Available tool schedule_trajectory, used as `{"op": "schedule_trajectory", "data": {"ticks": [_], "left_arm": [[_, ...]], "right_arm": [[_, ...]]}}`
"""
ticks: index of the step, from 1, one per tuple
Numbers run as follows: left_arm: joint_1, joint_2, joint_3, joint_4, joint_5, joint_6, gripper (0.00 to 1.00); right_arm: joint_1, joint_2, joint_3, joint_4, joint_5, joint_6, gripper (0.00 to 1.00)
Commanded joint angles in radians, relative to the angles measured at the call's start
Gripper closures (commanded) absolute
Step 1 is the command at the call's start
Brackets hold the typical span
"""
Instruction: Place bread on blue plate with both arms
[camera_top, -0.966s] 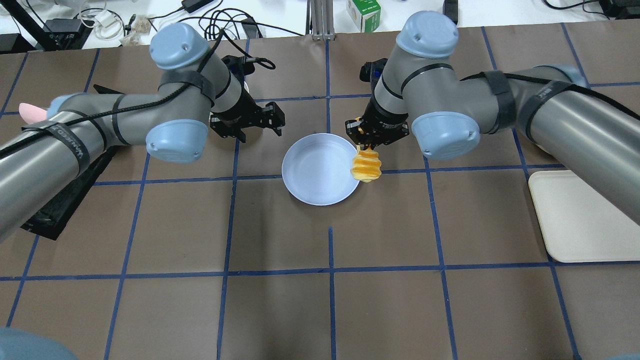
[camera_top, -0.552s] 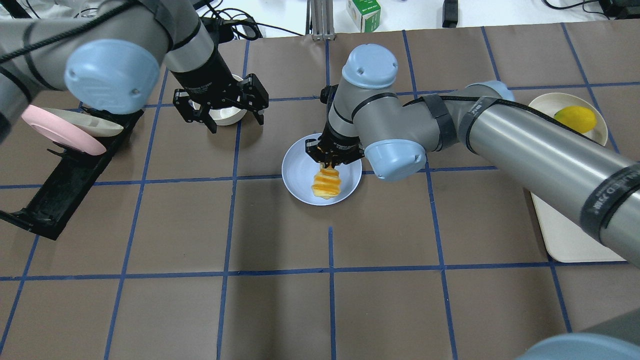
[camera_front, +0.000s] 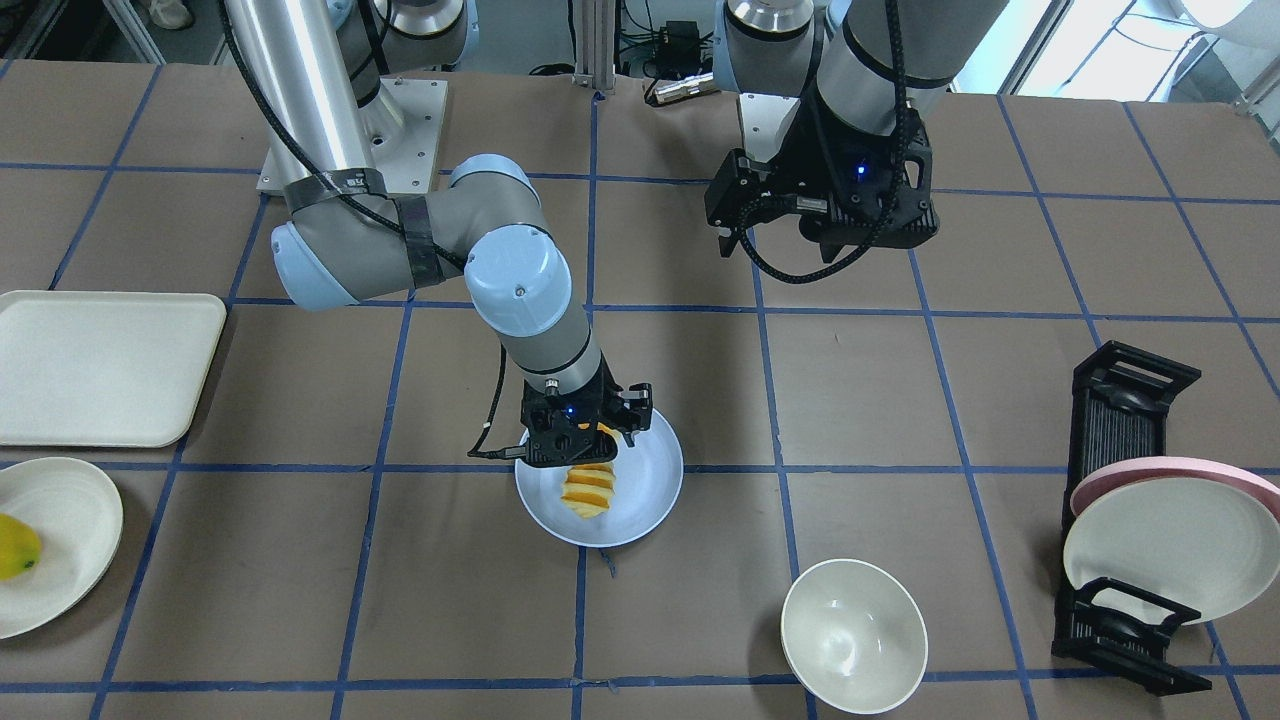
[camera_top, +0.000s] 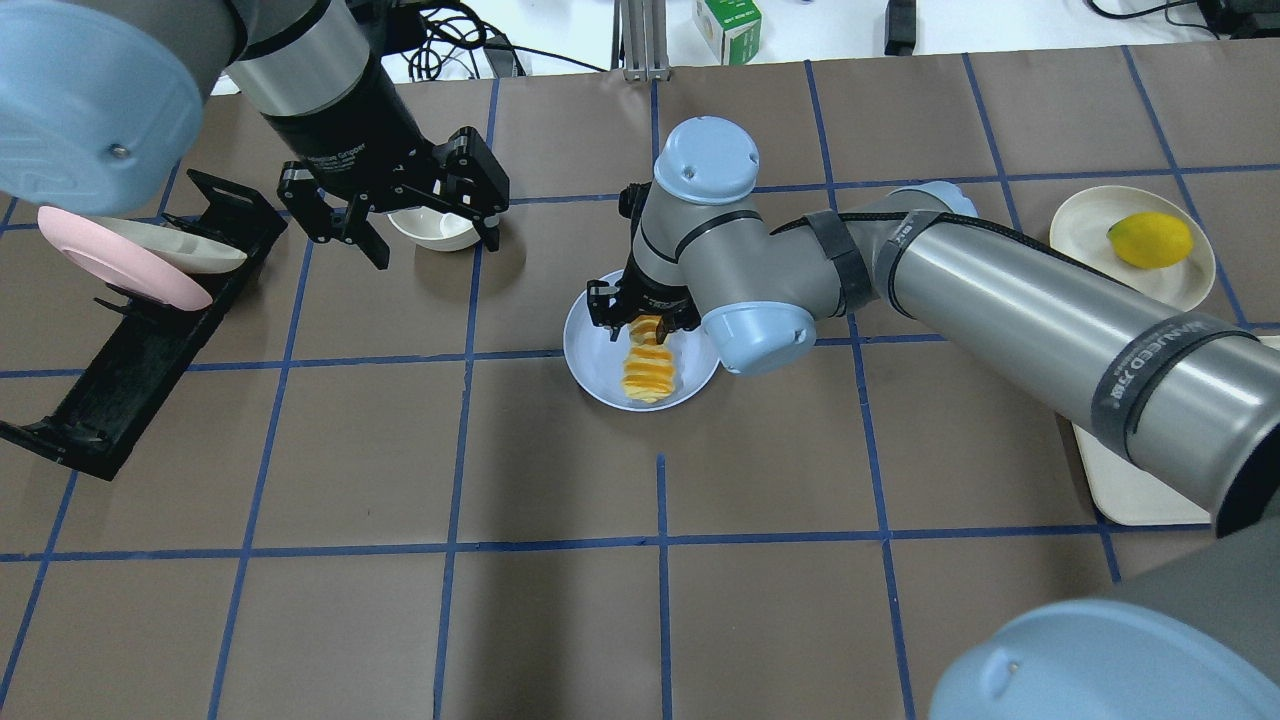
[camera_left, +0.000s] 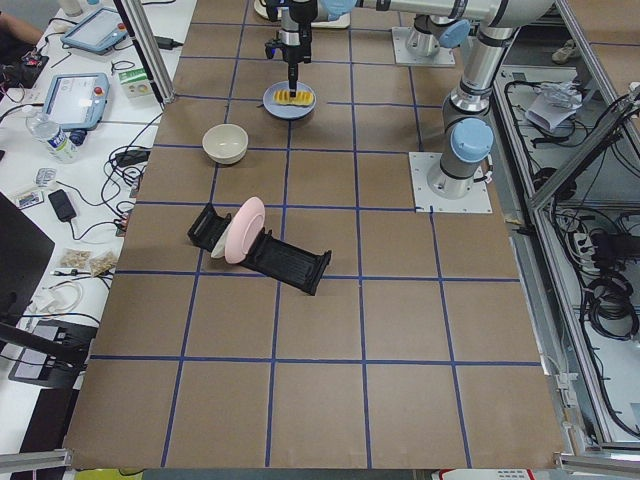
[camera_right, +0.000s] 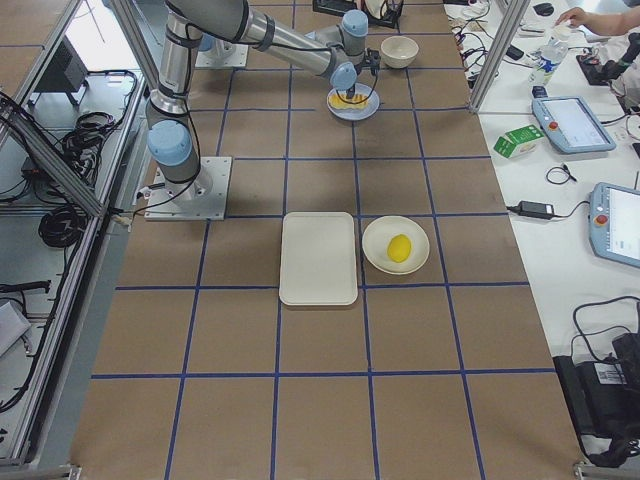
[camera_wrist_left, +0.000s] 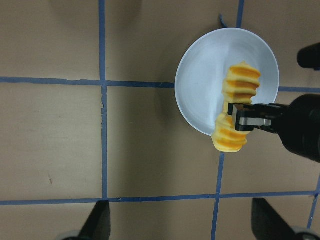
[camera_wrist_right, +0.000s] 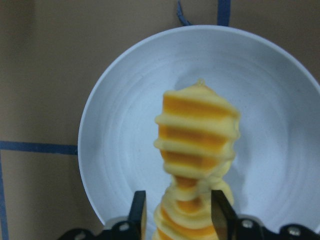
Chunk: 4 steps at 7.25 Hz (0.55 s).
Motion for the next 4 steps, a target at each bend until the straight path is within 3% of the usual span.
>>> {"op": "schedule_trajectory", "data": {"ticks": [1, 2, 3, 4], "left_arm": [[-0.001, 0.017, 0.002, -0.002, 0.009, 0.0, 0.0], [0.01, 0.017, 0.002, 0.009, 0.134, 0.052, 0.0], [0.006, 0.013, -0.011, 0.026, 0.205, 0.148, 0.0], [0.009, 0.001, -0.004, 0.053, 0.127, 0.117, 0.0]], "right_arm": [[0.0, 0.009, -0.04, 0.003, -0.005, 0.002, 0.0], [-0.018, -0.006, -0.046, 0.033, -0.008, -0.005, 0.0], [-0.046, -0.067, -0.051, 0.155, -0.07, -0.045, 0.0], [-0.09, -0.148, -0.046, 0.281, -0.147, -0.173, 0.0]]}}
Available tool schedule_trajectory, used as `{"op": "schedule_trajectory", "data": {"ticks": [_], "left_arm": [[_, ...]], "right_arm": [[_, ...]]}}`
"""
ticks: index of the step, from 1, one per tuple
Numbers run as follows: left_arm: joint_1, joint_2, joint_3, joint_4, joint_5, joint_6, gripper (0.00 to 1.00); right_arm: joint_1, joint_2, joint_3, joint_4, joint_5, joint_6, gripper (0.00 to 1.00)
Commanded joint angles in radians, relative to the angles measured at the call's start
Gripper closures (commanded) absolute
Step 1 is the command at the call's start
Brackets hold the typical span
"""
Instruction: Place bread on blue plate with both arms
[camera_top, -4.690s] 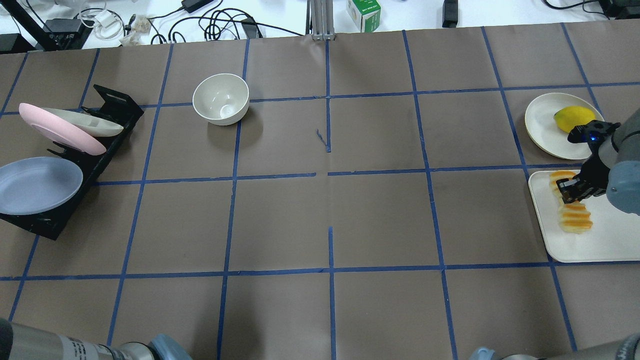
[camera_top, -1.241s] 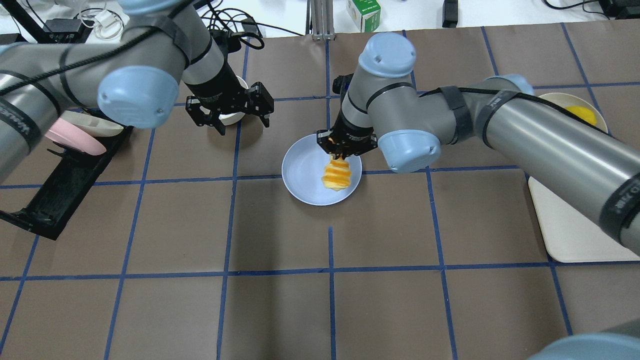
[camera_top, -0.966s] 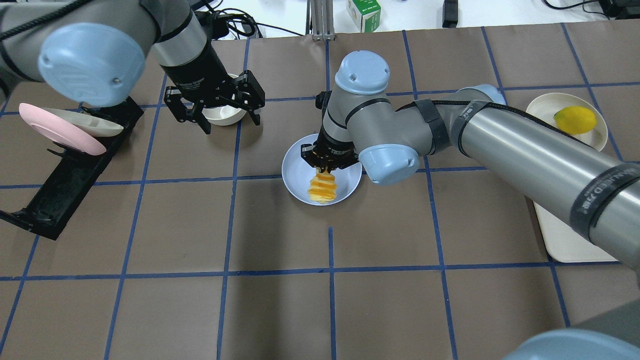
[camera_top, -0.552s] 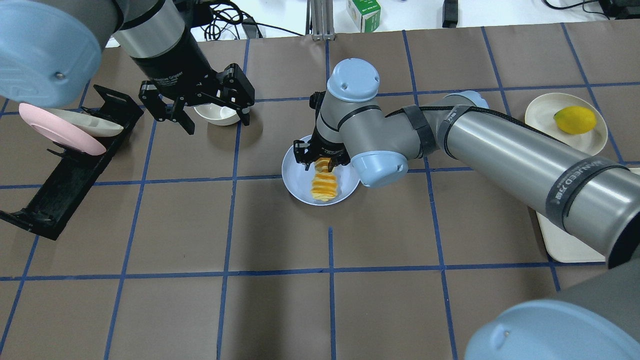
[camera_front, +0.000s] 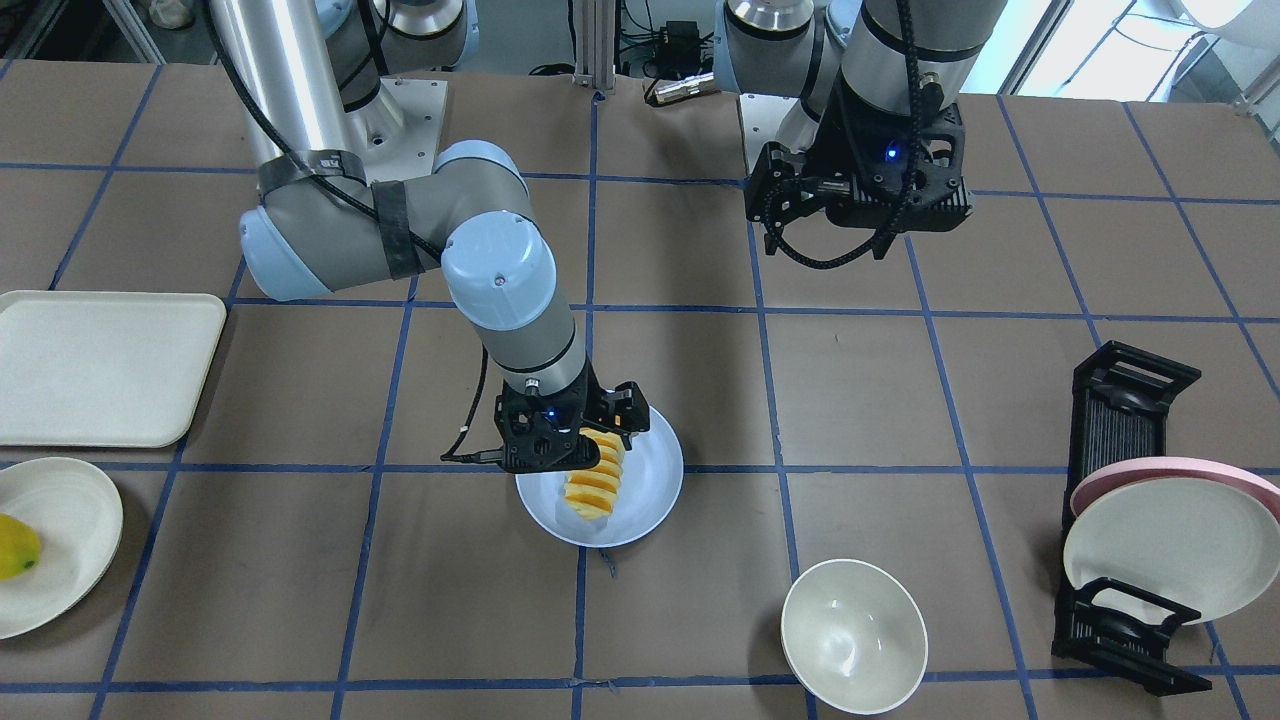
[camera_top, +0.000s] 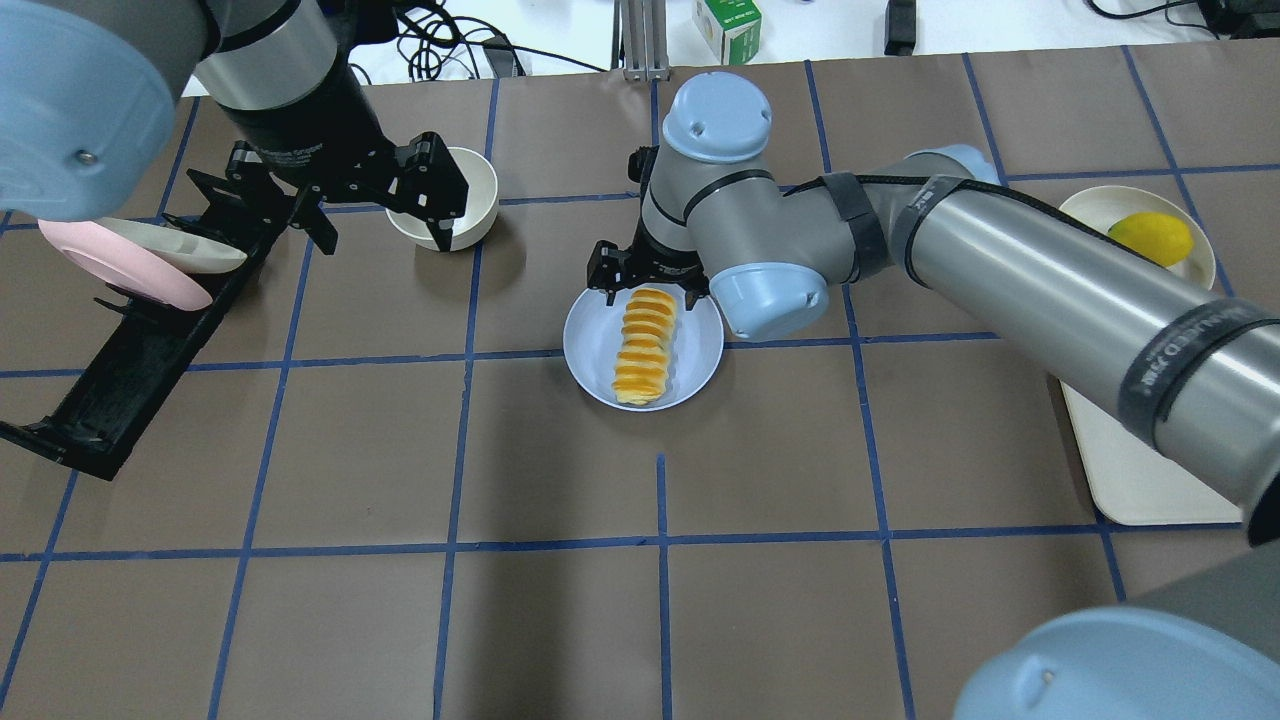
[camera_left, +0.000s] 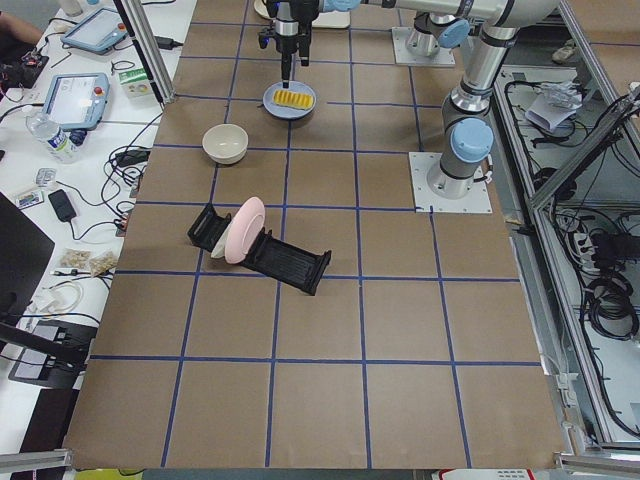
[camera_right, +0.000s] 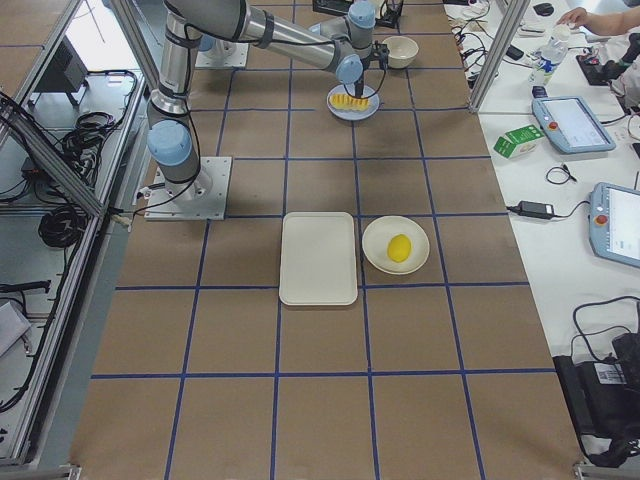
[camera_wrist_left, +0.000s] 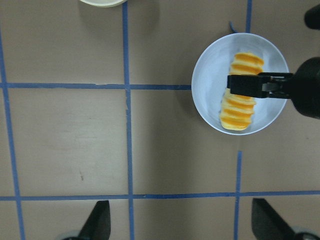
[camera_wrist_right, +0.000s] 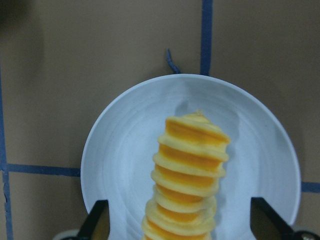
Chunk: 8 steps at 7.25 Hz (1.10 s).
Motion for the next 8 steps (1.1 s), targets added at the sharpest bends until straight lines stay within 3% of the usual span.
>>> {"op": "schedule_trajectory", "data": {"ticks": [1, 3, 5, 6, 8], "left_arm": [[0.011, -0.003, 0.004, 0.079, -0.021, 0.011, 0.0], [0.019, 0.006, -0.005, 0.091, -0.02, 0.013, 0.0], [0.021, 0.006, -0.008, 0.091, -0.029, 0.007, 0.0], [0.022, 0.006, -0.009, 0.091, -0.028, 0.008, 0.0], [0.025, 0.006, -0.008, 0.091, -0.025, 0.008, 0.0]], "right_arm": [[-0.095, -0.178, -0.004, 0.298, -0.087, -0.158, 0.0], [-0.204, -0.352, -0.003, 0.453, -0.085, -0.287, 0.0], [-0.275, -0.45, -0.045, 0.583, -0.091, -0.364, 0.0], [-0.272, -0.439, -0.075, 0.643, -0.129, -0.364, 0.0], [-0.265, -0.403, -0.09, 0.631, -0.117, -0.364, 0.0]]}}
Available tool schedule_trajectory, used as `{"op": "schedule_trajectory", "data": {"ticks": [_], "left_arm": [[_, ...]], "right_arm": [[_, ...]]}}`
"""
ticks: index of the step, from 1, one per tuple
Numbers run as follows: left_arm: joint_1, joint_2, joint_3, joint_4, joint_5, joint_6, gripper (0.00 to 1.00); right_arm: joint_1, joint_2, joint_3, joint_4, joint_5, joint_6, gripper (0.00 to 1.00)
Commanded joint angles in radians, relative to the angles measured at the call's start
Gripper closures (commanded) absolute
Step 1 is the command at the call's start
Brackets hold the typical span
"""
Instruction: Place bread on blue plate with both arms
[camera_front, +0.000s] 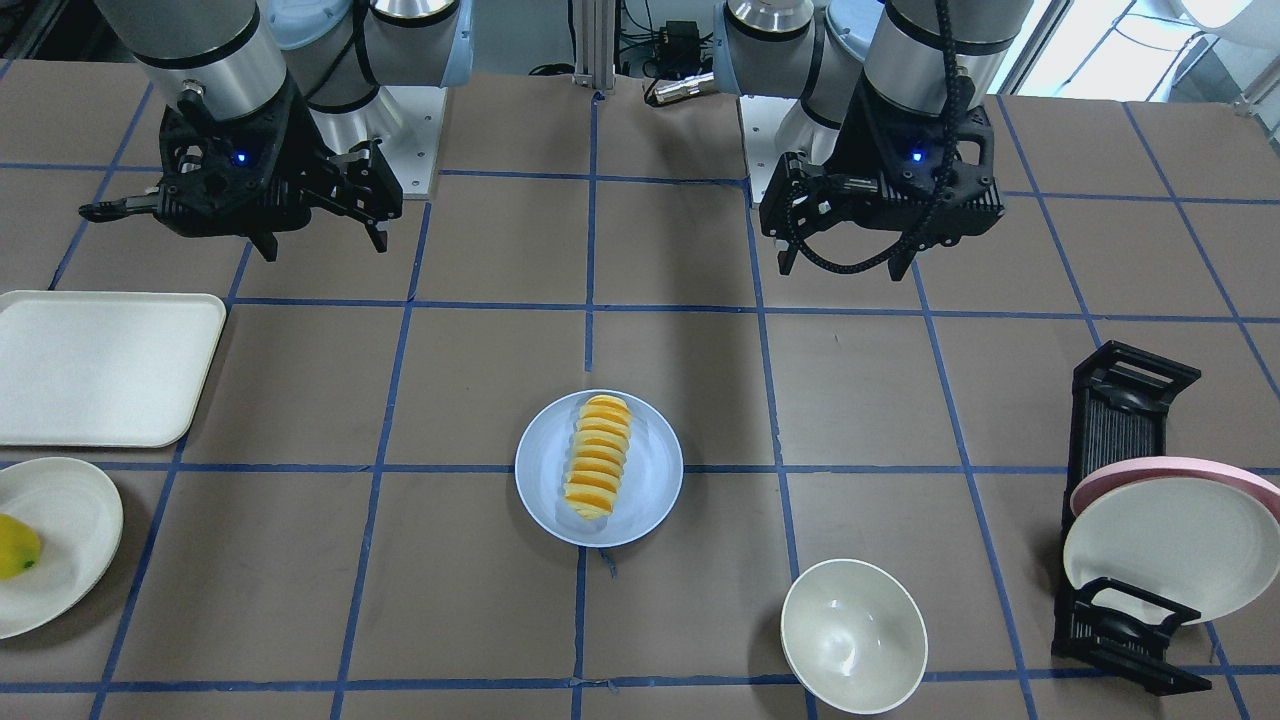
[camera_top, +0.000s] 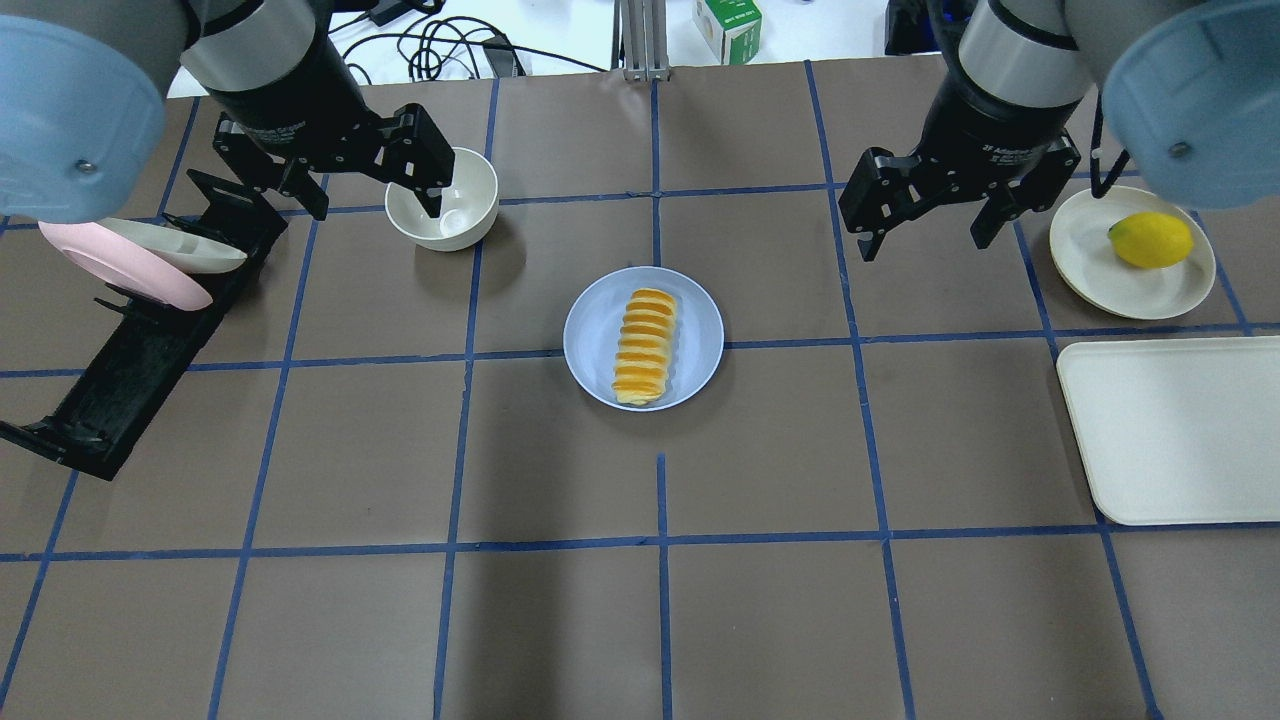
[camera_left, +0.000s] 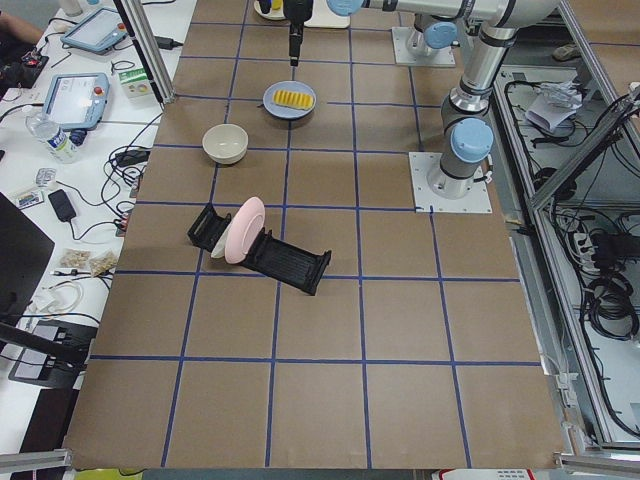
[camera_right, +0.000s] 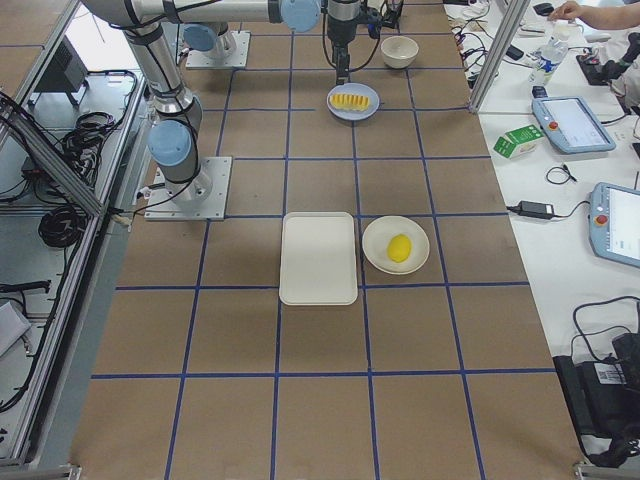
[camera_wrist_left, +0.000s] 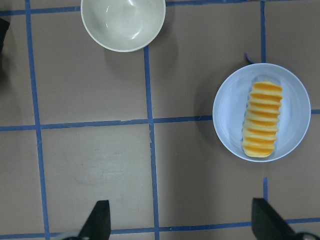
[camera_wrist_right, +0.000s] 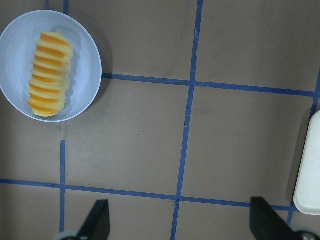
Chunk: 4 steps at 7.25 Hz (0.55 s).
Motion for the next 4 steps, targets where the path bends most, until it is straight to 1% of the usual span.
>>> {"op": "schedule_trajectory", "data": {"ticks": [1, 2, 4], "left_arm": [[0.002, 0.0, 0.004, 0.0, 0.002, 0.0, 0.0], [0.0, 0.0, 0.004, 0.0, -0.001, 0.0, 0.0], [-0.001, 0.0, 0.007, 0.0, 0.002, 0.0, 0.0]], "right_arm": [[0.003, 0.036, -0.018, -0.028, -0.001, -0.007, 0.0], [0.003, 0.058, -0.029, -0.041, -0.002, -0.034, 0.0], [0.003, 0.095, -0.076, -0.041, -0.013, -0.033, 0.0]]}}
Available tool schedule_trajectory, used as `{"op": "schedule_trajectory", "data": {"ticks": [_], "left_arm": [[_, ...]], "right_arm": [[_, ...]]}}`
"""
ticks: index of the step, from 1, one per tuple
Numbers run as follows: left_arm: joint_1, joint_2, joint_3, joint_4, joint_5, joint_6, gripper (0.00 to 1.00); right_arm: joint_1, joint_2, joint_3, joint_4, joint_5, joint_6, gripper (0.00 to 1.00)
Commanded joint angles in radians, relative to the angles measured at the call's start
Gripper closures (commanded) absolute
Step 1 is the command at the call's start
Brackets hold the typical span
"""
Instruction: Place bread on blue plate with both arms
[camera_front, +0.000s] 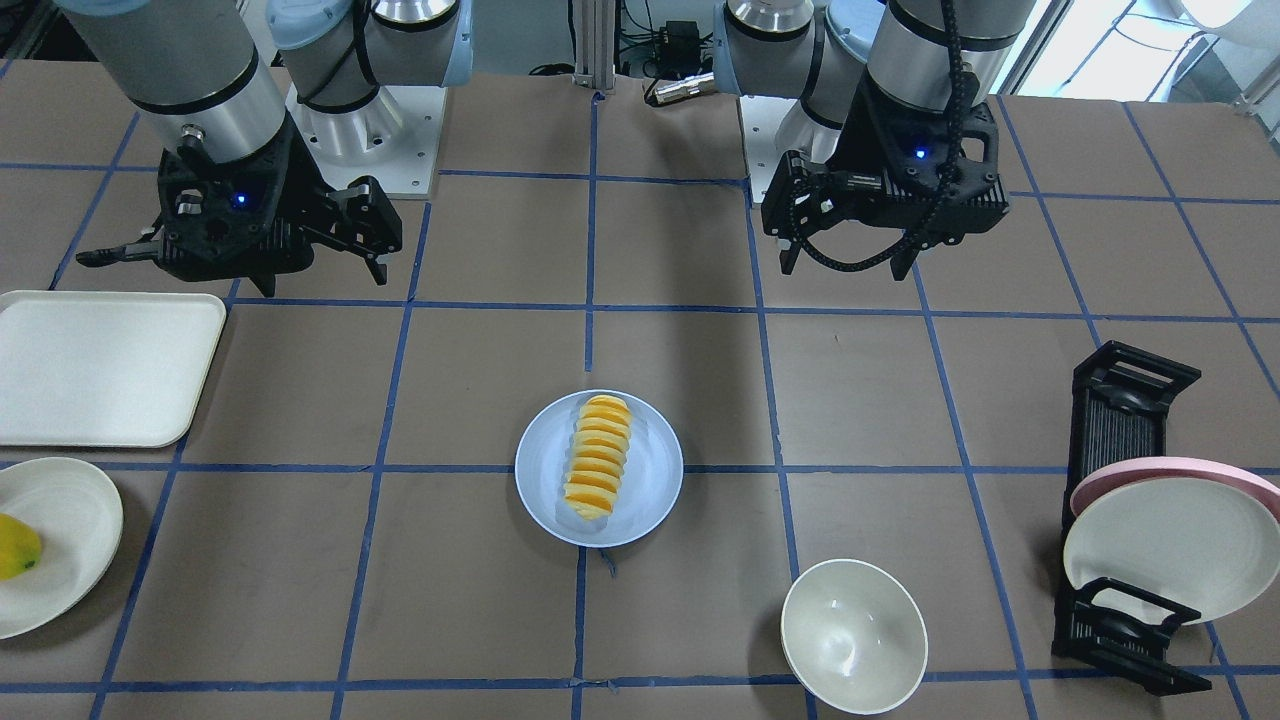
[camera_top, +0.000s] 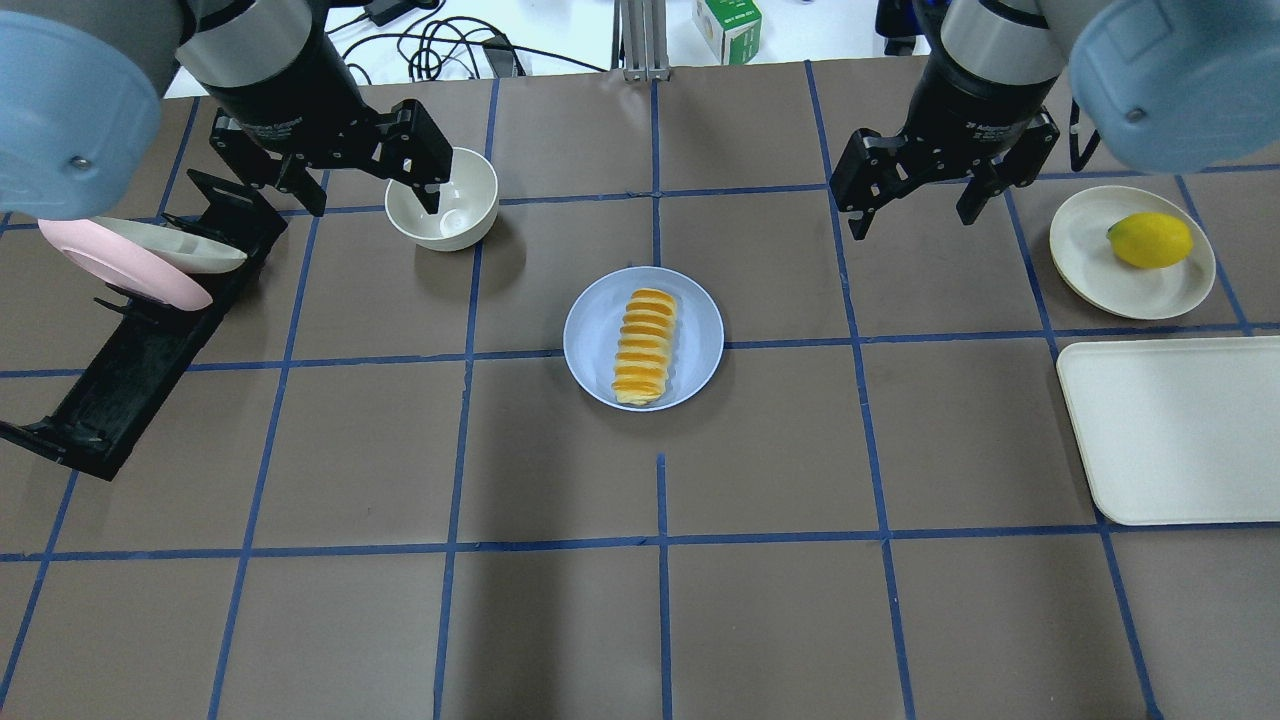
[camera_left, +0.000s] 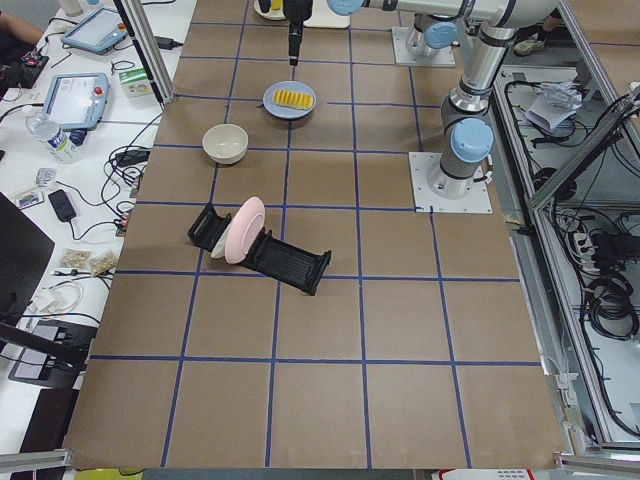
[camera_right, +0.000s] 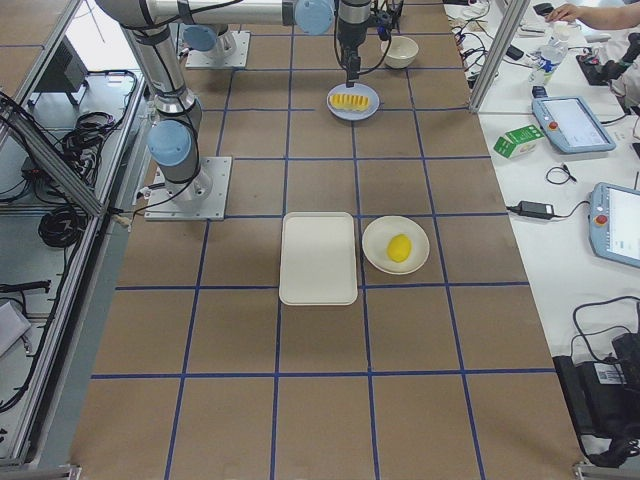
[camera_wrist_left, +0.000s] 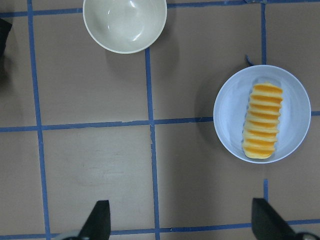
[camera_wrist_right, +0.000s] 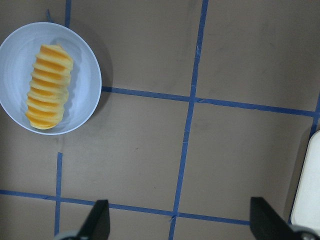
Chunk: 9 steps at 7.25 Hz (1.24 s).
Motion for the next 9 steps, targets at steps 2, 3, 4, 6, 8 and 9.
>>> {"op": "schedule_trajectory", "data": {"ticks": [2, 3, 4, 6, 8, 9], "left_arm": [[-0.001, 0.0, 0.005, 0.0, 0.006, 0.002, 0.0], [-0.001, 0.002, 0.005, -0.002, 0.006, 0.002, 0.0], [-0.001, 0.002, 0.007, -0.002, 0.009, 0.002, 0.0], [-0.001, 0.002, 0.007, -0.002, 0.009, 0.003, 0.0], [0.0, 0.002, 0.007, -0.002, 0.012, 0.006, 0.0], [0.0, 0.003, 0.008, -0.005, 0.015, 0.009, 0.0]], "right_arm": [[0.0, 0.043, -0.053, 0.014, -0.014, -0.003, 0.0], [0.0, 0.041, -0.045, 0.014, -0.014, -0.005, 0.0], [0.002, 0.03, -0.041, 0.035, -0.014, -0.003, 0.0], [0.002, 0.018, -0.039, 0.049, -0.017, -0.04, 0.0], [0.0, 0.004, -0.036, 0.051, -0.058, -0.038, 0.0], [0.0, 0.007, -0.032, 0.048, -0.046, -0.031, 0.0]]}}
